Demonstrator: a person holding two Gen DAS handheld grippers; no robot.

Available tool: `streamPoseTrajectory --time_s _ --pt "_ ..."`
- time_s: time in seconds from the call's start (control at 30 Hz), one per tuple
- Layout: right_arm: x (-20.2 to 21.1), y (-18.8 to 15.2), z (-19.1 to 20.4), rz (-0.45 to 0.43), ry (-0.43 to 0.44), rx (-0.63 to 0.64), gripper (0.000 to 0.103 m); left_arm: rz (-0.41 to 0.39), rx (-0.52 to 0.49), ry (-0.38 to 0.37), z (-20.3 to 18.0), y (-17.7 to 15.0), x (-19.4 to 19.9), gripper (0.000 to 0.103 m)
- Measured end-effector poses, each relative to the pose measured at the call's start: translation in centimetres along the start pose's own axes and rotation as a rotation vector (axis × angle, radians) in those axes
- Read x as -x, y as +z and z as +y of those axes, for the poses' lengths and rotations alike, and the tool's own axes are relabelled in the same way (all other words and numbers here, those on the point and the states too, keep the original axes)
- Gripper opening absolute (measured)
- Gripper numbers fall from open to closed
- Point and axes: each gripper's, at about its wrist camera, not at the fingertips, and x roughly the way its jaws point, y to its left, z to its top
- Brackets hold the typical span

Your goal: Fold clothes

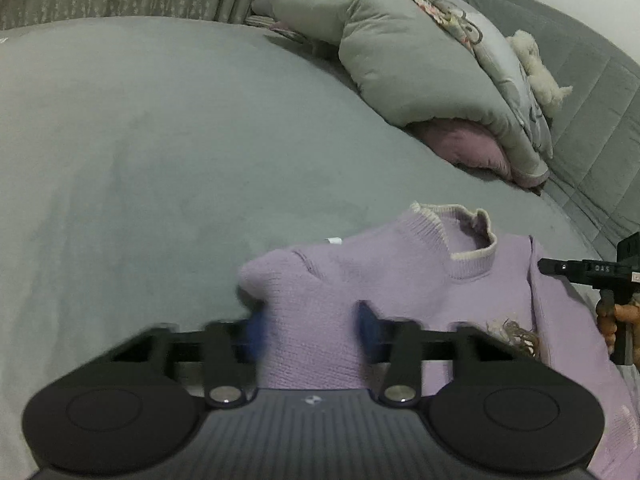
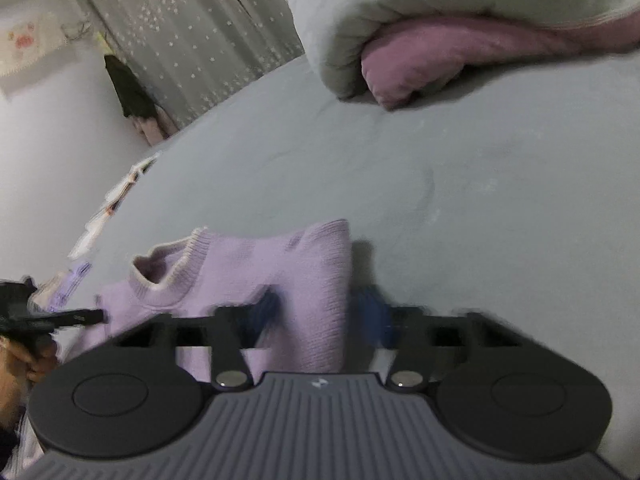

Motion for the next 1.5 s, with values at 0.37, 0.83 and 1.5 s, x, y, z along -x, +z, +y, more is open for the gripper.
streamPoseTrajectory --time_s 0.37,0.83,1.5 --pt "2.0 2.5 5.4 -0.131 -0.2 0.196 0.012 -0.153 0.11 0.083 -0.4 1.6 2.8 0.014" --pt "-3.1 1.6 5.3 -0.112 -0.505 0.339 0.026 -0.084 0.169 0.14 1.9 2.5 -0.6 0.023" --pt "10.6 -4.9 -0.2 -0.038 -0.356 -0.159 0.069 0.002 -0.127 0.3 -7.0 -9.9 9.4 0.05"
